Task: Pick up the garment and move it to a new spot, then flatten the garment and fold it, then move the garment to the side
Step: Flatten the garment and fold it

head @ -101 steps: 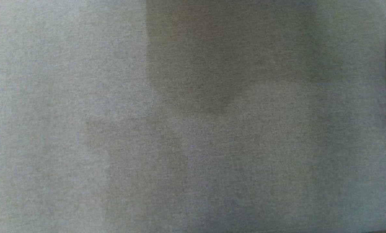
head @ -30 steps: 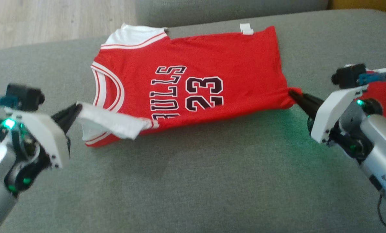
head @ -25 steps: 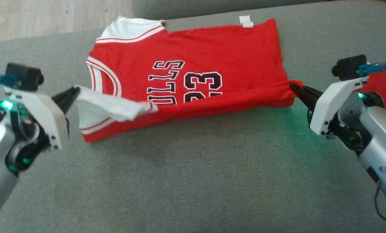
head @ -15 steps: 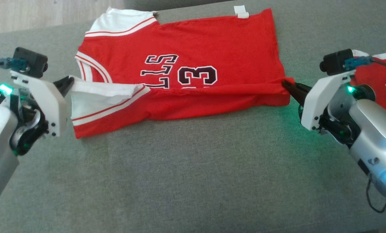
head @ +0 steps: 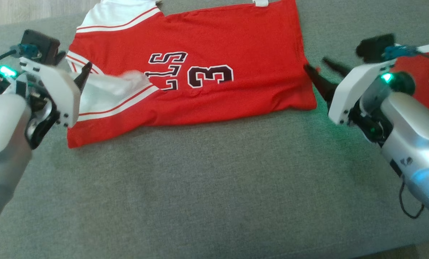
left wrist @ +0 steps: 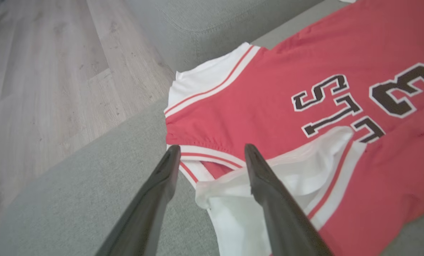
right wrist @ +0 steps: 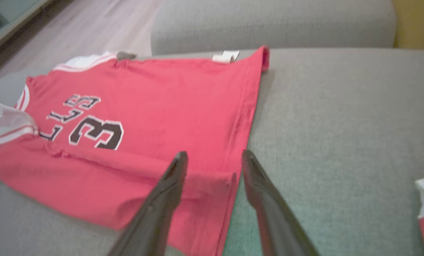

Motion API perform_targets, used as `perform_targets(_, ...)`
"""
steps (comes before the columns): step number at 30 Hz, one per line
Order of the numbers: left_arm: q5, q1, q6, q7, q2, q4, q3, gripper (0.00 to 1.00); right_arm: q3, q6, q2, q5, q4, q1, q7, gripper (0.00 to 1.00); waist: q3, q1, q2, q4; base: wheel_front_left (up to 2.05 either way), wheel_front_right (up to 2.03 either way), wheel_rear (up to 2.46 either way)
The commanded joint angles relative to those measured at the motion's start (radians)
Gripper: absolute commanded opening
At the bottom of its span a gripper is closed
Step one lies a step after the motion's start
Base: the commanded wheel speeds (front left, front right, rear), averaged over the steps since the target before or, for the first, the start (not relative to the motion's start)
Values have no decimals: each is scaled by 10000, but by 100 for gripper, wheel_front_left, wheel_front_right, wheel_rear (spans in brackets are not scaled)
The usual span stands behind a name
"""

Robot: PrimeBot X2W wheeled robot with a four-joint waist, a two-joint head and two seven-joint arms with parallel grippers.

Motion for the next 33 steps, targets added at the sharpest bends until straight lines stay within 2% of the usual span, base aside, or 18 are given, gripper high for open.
perform_targets(1,102,-672,170,-265,317,-47,488,100,-127,-9,39,-48,-124,-223,-351,100,-7,-2,0,4,0,0,0)
perform_targets(5,214,-929,711,-1673,-29,415,877,100,-250,-9,119,-112,69,-344,-1676,100,-103,-2,0,64,0,0,0)
perform_targets(9,-46,-871,1164,-3523,-386,476,1562,100,-532,-9,22,-234,313,-338,-3081,100,-331,-2,0,159,0,0,0)
perform_targets(12,-258,-546,1316,-4688,-613,245,1925,100,-1010,-9,-34,-406,405,-265,-3733,100,-559,-2,0,255,0,0,0)
perform_targets(15,-602,40,1557,-5381,-827,-220,2366,100,-2103,-9,63,-687,244,-36,-3913,100,-854,-2,0,335,0,0,0)
perform_targets(19,-638,1111,2070,-5689,-1007,-1278,2832,100,-4762,-9,516,-1901,-870,903,-3925,100,-1238,-2,0,444,0,0,0)
perform_targets(23,-234,2415,2573,-5729,-1226,-2552,3088,100,-6823,-9,1567,-3445,-2136,2464,-3927,100,-1599,-2,0,575,0,0,0)
perform_targets(24,27,3099,2777,-5732,-1355,-3122,3214,100,-7501,-9,2039,-4467,-2784,3243,-3928,100,-1753,-2,0,638,0,0,0)
perform_targets(25,27,3099,2777,-5732,-1355,-3122,3214,100,-7501,-9,2039,-4467,-2784,3243,-3928,100,-1753,-2,0,638,0,0,0)
perform_targets(27,185,3787,2959,-5733,-1529,-3579,3424,100,-8154,-9,2669,-5195,-3380,4037,-3928,100,-1893,-2,0,681,0,0,0)
perform_targets(30,474,4757,3139,-5734,-1788,-4019,3687,100,-8799,-9,3229,-6269,-4100,5192,-3929,100,-2047,-2,0,753,0,0,0)
perform_targets(33,806,5608,3228,-5735,-2073,-4207,3903,100,-9130,-9,3500,-6942,-4586,6235,-3929,100,-2187,-2,0,822,0,0,0)
